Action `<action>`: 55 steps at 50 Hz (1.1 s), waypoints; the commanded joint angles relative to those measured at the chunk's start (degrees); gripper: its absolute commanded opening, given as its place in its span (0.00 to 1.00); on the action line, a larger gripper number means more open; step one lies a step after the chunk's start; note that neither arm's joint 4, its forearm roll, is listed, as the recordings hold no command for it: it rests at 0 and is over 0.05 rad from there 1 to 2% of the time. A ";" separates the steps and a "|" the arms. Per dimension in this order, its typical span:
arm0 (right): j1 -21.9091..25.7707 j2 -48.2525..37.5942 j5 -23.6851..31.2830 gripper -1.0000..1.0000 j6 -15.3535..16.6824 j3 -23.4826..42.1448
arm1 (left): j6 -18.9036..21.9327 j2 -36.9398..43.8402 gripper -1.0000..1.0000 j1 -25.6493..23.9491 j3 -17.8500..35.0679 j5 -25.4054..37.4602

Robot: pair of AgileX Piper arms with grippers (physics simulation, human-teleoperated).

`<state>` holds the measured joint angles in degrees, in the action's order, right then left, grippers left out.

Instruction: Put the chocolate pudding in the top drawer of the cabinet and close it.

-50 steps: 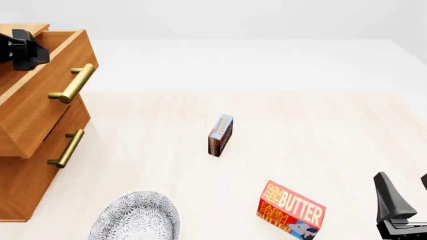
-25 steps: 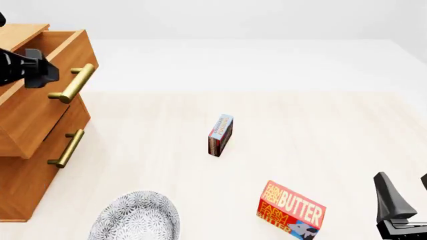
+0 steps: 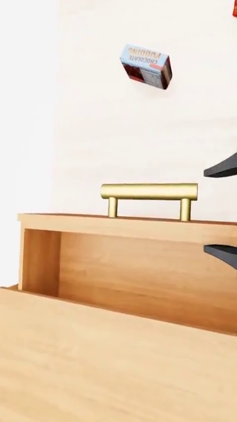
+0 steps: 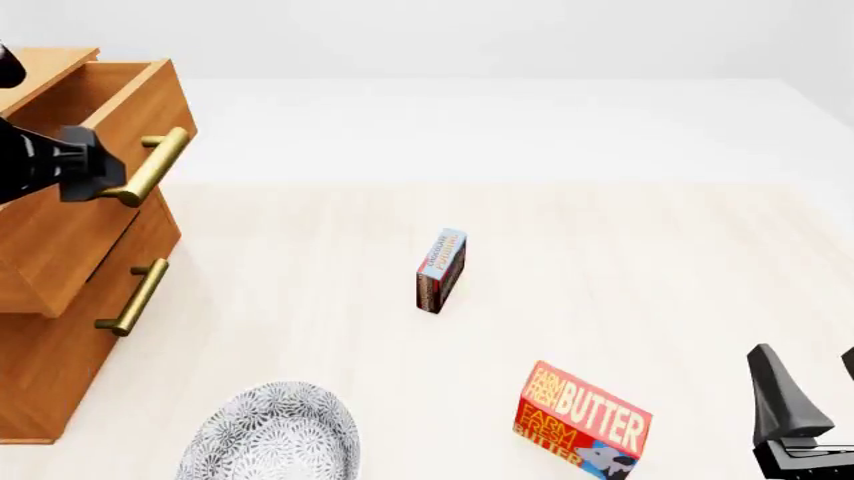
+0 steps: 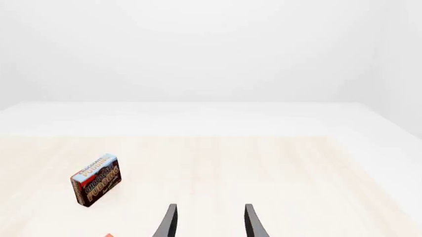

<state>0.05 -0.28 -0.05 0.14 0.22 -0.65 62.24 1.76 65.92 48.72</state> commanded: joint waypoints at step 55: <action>0.00 0.00 0.00 1.00 0.00 0.00 | -1.52 0.65 1.00 -5.01 -4.86 -3.41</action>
<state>0.04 -0.27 -0.05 0.14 0.22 -3.04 62.48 -2.27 61.56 45.44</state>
